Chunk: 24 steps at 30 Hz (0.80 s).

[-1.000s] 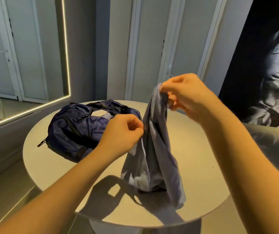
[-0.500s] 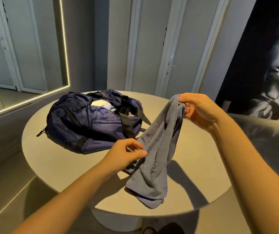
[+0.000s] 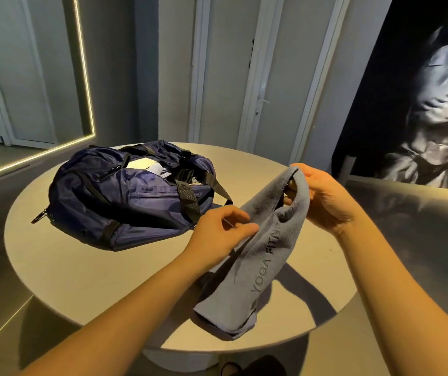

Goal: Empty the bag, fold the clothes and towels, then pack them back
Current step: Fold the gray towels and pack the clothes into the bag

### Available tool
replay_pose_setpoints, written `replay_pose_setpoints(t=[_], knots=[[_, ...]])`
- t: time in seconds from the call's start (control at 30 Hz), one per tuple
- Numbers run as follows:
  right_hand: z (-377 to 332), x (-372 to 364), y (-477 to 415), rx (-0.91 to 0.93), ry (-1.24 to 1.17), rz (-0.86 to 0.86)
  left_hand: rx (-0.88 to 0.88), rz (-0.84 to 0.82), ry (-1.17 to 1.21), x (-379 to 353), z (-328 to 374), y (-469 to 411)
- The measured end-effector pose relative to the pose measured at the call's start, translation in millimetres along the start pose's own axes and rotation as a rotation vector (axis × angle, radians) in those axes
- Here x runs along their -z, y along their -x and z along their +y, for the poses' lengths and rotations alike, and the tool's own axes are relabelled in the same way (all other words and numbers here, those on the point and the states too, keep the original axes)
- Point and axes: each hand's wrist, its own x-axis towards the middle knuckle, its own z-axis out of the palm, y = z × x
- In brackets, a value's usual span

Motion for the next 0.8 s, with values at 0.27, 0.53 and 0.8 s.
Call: replay_pose_setpoints(t=[0.27,0.53,0.8], knots=[[-2,-8,-2,-0.05,0.106,-0.095,-0.057,0.042,0.072,-2,37,-16],[-14,-15,-8,-0.032,0.319,0.029,-0.173,0.121,0.037,12,45,-33],[-21,7,-4,0.245,0.381,0.413,-0.141,0.395,-0.03,60,61,-44]])
